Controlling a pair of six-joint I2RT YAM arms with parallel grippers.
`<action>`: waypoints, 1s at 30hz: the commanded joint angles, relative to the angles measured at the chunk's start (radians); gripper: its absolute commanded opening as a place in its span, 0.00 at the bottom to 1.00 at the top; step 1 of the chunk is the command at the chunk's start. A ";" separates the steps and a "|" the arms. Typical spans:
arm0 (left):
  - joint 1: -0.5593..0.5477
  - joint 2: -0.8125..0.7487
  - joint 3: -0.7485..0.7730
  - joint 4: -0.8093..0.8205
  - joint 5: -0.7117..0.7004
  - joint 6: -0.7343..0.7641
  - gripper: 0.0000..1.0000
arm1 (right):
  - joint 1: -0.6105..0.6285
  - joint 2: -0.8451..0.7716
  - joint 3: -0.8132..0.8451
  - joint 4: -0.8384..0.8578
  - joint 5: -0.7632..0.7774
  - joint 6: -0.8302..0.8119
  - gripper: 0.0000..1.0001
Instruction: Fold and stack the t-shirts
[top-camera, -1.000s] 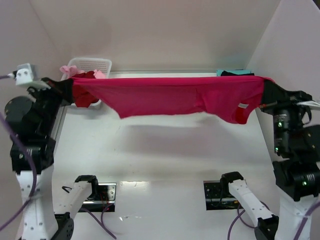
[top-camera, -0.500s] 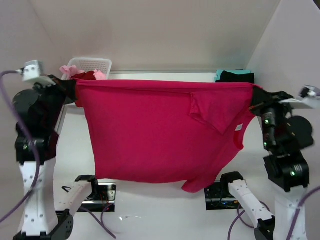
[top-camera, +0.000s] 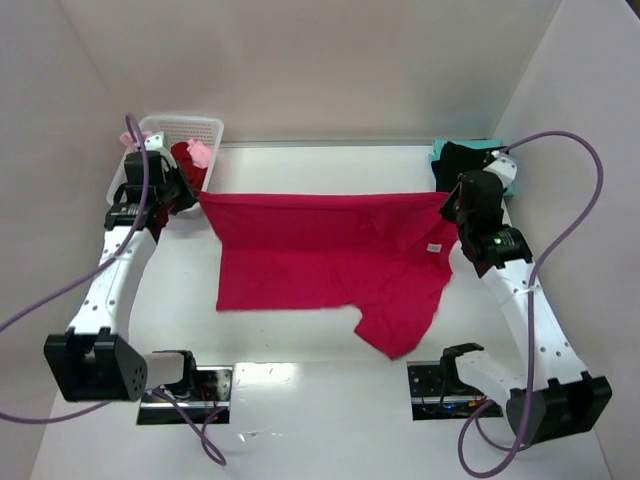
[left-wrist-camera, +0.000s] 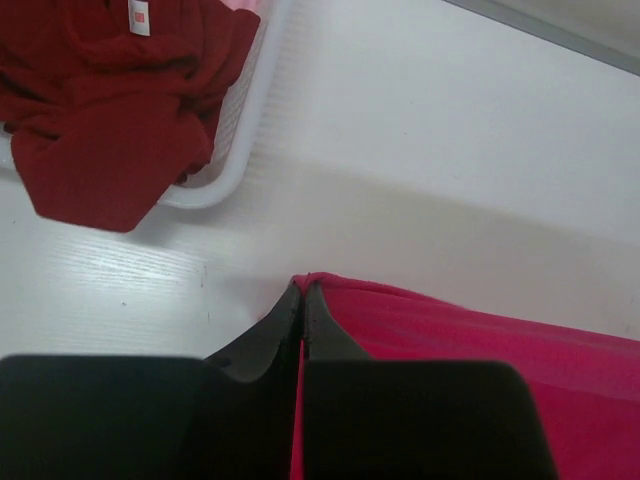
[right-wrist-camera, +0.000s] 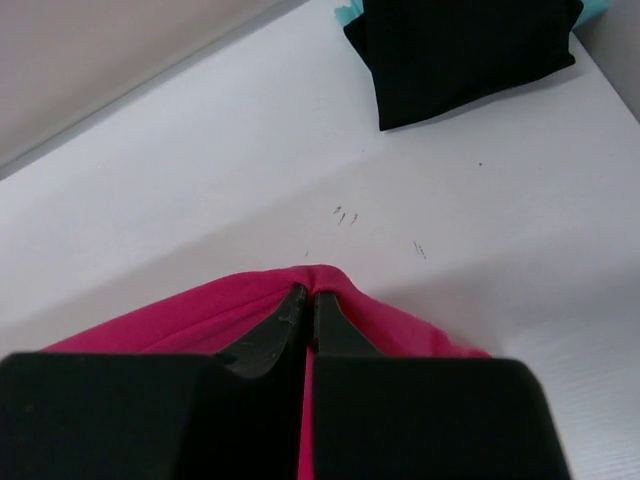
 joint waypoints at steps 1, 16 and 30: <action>-0.001 0.086 0.011 0.130 -0.025 -0.014 0.00 | -0.009 0.033 -0.029 0.159 0.059 0.034 0.00; -0.041 0.465 0.249 0.218 -0.043 -0.023 0.00 | -0.018 0.404 0.043 0.349 0.030 0.034 0.00; -0.041 0.780 0.622 0.169 -0.062 -0.023 0.00 | -0.118 0.835 0.405 0.429 -0.013 0.001 0.00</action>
